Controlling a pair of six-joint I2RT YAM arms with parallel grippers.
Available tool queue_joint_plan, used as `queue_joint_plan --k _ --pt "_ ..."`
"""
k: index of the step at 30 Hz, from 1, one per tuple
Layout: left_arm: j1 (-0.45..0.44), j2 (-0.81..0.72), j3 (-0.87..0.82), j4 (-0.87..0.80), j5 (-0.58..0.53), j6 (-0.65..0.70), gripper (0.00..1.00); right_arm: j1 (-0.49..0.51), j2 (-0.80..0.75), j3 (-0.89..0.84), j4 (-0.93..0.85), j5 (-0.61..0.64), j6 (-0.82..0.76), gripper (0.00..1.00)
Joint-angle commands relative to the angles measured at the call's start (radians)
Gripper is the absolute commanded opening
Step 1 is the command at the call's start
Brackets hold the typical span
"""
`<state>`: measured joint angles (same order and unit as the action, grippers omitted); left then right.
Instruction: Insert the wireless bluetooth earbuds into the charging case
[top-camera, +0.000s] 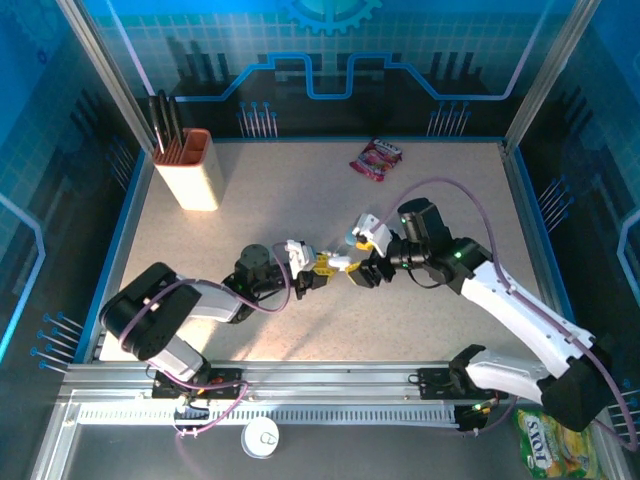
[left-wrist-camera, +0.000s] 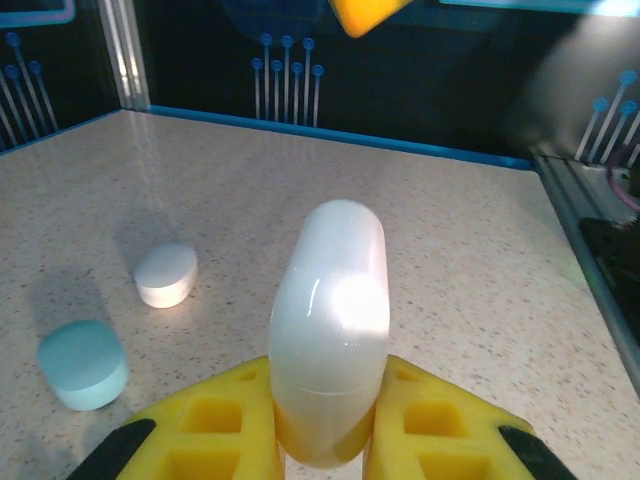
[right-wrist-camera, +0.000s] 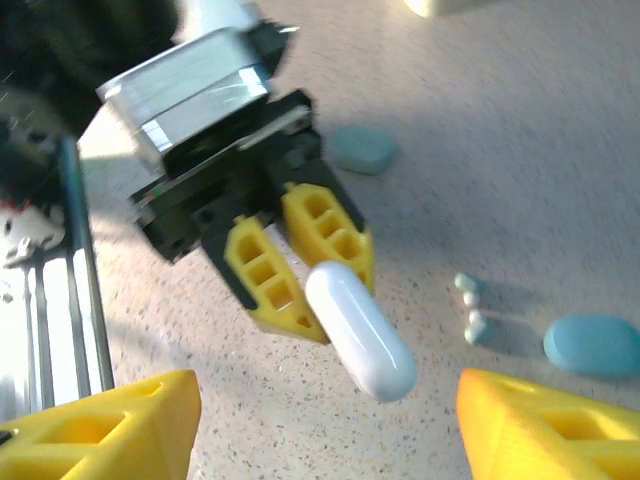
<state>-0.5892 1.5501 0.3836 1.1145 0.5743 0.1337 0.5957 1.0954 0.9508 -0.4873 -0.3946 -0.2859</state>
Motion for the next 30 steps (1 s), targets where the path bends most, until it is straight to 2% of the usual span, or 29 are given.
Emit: queue_joint_plan --k 1,6,9,19,20,23,25,28,30 --pt "0.003 -0.052 0.009 -0.1 0.103 0.041 0.08 0.016 -0.012 -0.018 0.014 -0.082 -0.269 0.71" --pt "0.004 -0.097 0.01 -0.124 0.157 0.045 0.03 0.046 0.062 0.006 -0.003 -0.089 -0.349 0.7" --pt "0.004 -0.12 0.006 -0.146 0.152 0.054 0.03 0.063 0.112 0.014 -0.001 -0.074 -0.36 0.66" --pt "0.004 -0.161 0.004 -0.193 0.15 0.069 0.06 0.065 0.165 0.0 0.059 -0.037 -0.32 0.29" --pt "0.004 -0.16 0.006 -0.197 0.147 0.069 0.08 0.066 0.158 -0.006 0.069 -0.03 -0.315 0.28" --pt "0.005 -0.154 0.007 -0.198 0.136 0.055 0.17 0.064 0.137 -0.028 0.1 -0.018 -0.302 0.27" --pt "0.003 -0.151 0.002 -0.172 0.128 0.044 0.32 0.059 0.12 -0.045 0.122 -0.015 -0.289 0.27" --pt "0.004 -0.146 -0.018 -0.095 0.104 0.01 0.62 0.035 0.09 -0.079 0.173 0.003 -0.236 0.24" --pt "0.004 -0.142 -0.03 -0.051 0.073 -0.013 0.7 0.004 0.076 -0.114 0.217 0.023 -0.165 0.2"
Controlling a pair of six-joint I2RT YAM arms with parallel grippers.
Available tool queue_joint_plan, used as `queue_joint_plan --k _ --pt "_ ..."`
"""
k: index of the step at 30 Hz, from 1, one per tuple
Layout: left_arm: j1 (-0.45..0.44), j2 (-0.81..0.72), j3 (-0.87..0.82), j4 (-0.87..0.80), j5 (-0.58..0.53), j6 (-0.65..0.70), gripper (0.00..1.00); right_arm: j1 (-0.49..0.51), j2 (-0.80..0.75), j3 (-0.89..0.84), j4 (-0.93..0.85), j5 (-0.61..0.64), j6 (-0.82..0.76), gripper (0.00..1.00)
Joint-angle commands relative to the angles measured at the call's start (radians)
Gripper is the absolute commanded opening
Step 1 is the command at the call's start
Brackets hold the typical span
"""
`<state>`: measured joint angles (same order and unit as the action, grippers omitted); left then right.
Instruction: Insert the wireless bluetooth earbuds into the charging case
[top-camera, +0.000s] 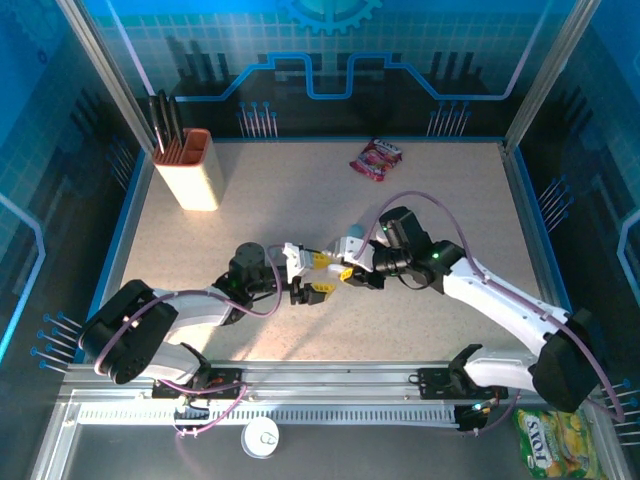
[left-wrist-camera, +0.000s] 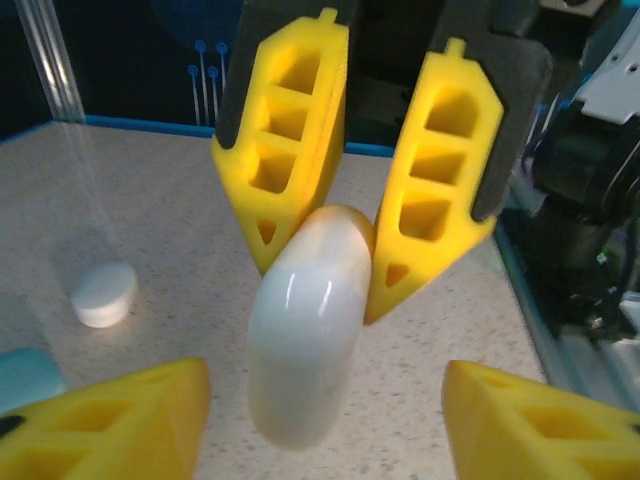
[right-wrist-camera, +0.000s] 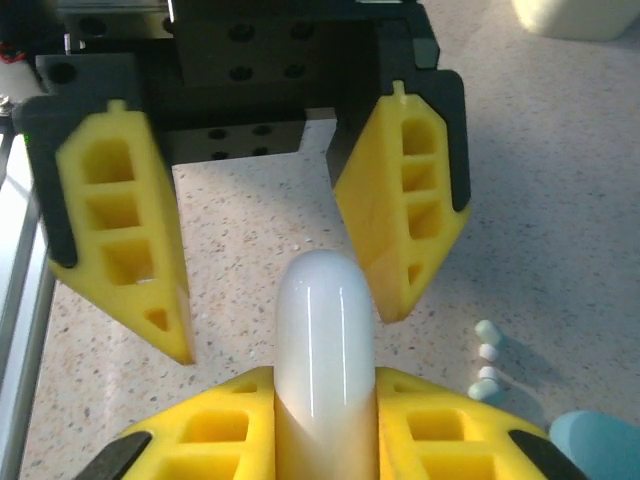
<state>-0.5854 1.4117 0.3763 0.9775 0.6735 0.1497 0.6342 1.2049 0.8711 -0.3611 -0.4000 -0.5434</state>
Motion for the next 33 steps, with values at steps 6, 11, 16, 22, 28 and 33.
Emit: queue_joint_plan --k 6,11,16,22,28,33 --pt "0.001 -0.038 -0.048 0.059 -0.19 -0.02 0.78 -0.204 -0.005 -0.106 0.262 0.086 0.595 0.18" --pt "0.002 -0.104 -0.027 -0.157 -0.309 0.06 0.89 -0.335 0.063 -0.188 0.303 0.129 1.063 0.18" --pt "0.003 -0.163 0.004 -0.333 -0.427 0.073 0.99 -0.443 0.111 -0.358 0.526 0.034 1.322 0.19" --pt "0.013 -0.188 0.043 -0.485 -0.511 0.072 0.99 -0.549 0.276 -0.47 0.745 -0.056 1.431 0.2" --pt "0.036 -0.194 0.119 -0.644 -0.569 -0.025 0.99 -0.59 0.295 -0.506 0.781 -0.046 1.412 0.36" --pt "0.068 -0.179 0.228 -0.859 -0.659 -0.112 0.99 -0.59 0.18 -0.472 0.596 0.043 1.313 0.61"
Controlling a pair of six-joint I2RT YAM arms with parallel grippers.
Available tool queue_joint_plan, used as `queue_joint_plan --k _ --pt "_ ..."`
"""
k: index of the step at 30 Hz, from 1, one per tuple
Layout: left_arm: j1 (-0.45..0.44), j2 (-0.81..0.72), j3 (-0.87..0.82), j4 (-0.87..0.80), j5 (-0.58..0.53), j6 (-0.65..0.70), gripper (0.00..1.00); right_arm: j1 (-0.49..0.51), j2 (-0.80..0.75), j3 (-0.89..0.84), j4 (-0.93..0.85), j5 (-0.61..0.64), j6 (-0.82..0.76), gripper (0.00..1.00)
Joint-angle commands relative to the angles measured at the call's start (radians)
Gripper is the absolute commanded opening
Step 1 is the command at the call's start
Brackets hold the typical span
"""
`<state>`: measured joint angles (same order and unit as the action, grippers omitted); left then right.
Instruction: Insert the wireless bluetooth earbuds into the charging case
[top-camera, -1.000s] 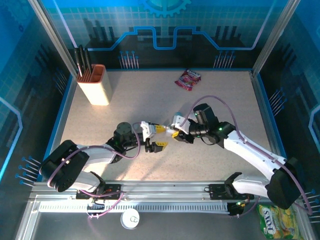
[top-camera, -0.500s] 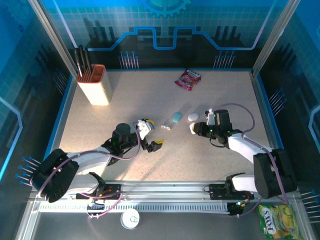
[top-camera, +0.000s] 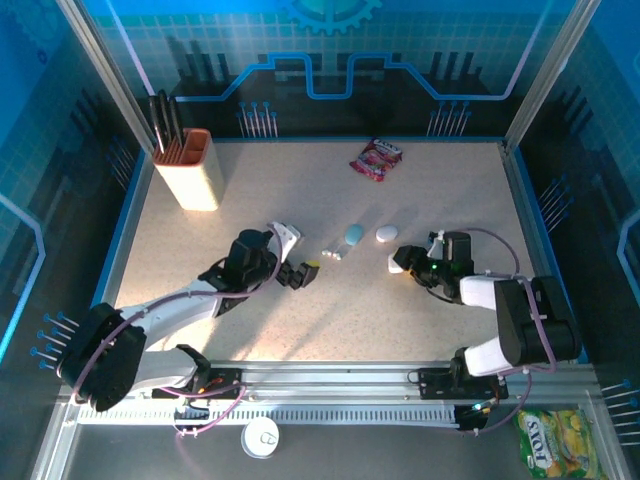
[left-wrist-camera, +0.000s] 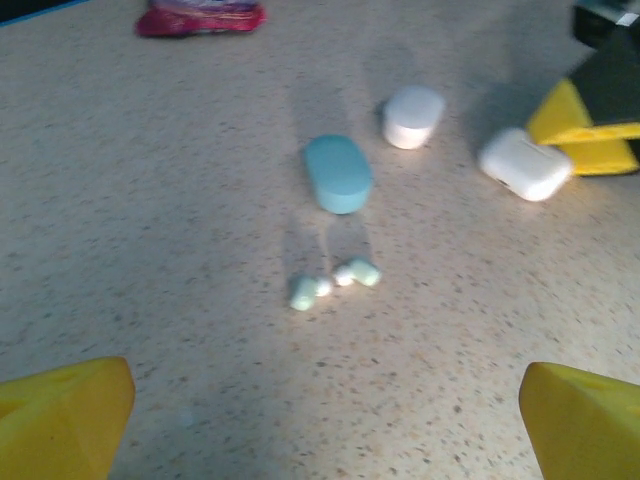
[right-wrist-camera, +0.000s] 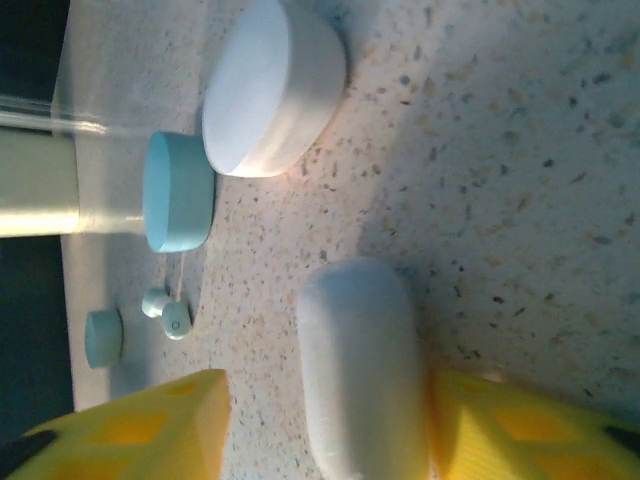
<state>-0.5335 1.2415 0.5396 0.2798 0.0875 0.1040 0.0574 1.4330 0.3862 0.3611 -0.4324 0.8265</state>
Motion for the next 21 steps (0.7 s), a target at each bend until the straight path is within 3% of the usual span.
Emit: queue_joint_plan --k 1,7,14,21 --pt "0.022 -0.005 0.089 -0.21 -0.087 -0.064 0.99 -0.013 -0.073 0.02 -0.165 0.091 -0.079 0.65" --pt "0.073 0.059 0.217 -0.477 -0.206 -0.055 0.99 0.021 -0.218 0.074 -0.37 0.199 -0.225 0.82" --pt "0.122 0.206 0.328 -0.676 -0.233 0.004 0.99 0.238 -0.32 0.176 -0.472 0.327 -0.385 0.83" --pt "0.149 0.35 0.42 -0.752 -0.237 0.05 0.98 0.444 -0.279 0.28 -0.528 0.434 -0.463 0.83"
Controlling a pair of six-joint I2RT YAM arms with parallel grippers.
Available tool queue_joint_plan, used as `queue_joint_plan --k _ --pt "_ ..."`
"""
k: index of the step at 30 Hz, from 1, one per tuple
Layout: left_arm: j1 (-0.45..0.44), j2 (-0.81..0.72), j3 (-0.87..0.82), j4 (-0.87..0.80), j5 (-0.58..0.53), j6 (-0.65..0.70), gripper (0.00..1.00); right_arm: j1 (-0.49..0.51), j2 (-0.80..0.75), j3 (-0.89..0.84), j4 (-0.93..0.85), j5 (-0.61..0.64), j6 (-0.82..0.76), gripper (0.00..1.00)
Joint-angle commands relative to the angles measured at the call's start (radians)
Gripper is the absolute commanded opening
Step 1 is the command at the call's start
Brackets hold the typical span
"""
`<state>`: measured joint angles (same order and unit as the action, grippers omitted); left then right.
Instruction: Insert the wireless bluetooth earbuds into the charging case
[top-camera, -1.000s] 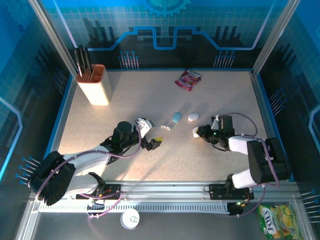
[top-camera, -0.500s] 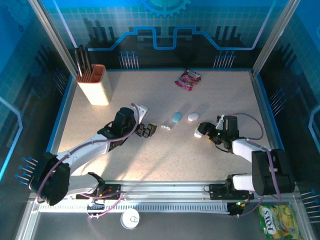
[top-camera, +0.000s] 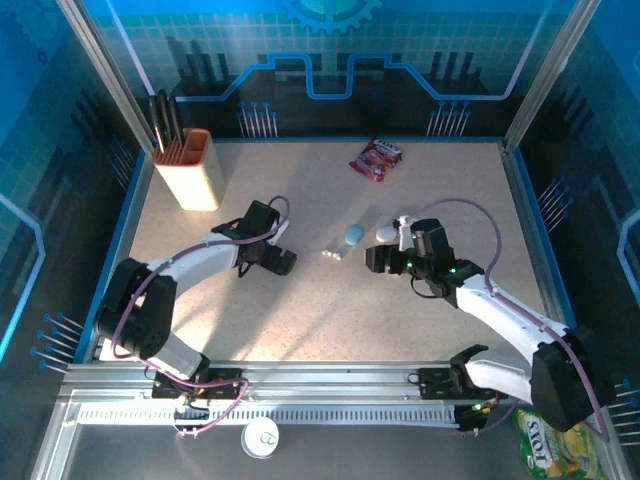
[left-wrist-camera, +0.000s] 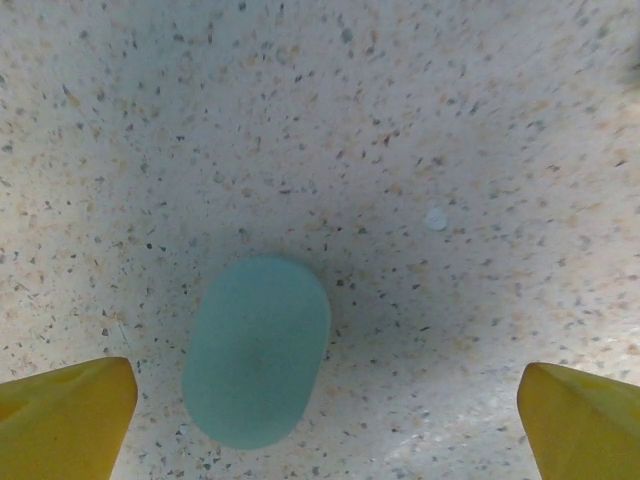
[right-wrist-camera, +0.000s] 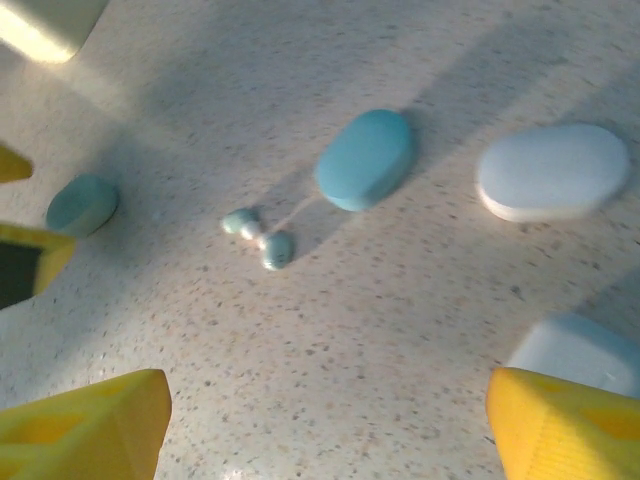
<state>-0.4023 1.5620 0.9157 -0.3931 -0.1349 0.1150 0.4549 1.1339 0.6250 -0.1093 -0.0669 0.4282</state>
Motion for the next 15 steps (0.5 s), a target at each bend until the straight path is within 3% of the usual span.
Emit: queue_joint_plan --k 1,5,15 --pt "0.022 0.047 0.058 -0.089 -0.02 0.043 0.98 0.063 0.029 0.053 -0.065 0.078 -0.072 0.83" --pt "0.036 0.102 0.094 -0.117 -0.035 0.065 0.95 0.089 0.041 0.065 -0.058 0.099 -0.088 0.83" --pt "0.046 0.159 0.103 -0.124 -0.024 0.092 0.76 0.089 0.028 0.059 -0.069 0.119 -0.094 0.83"
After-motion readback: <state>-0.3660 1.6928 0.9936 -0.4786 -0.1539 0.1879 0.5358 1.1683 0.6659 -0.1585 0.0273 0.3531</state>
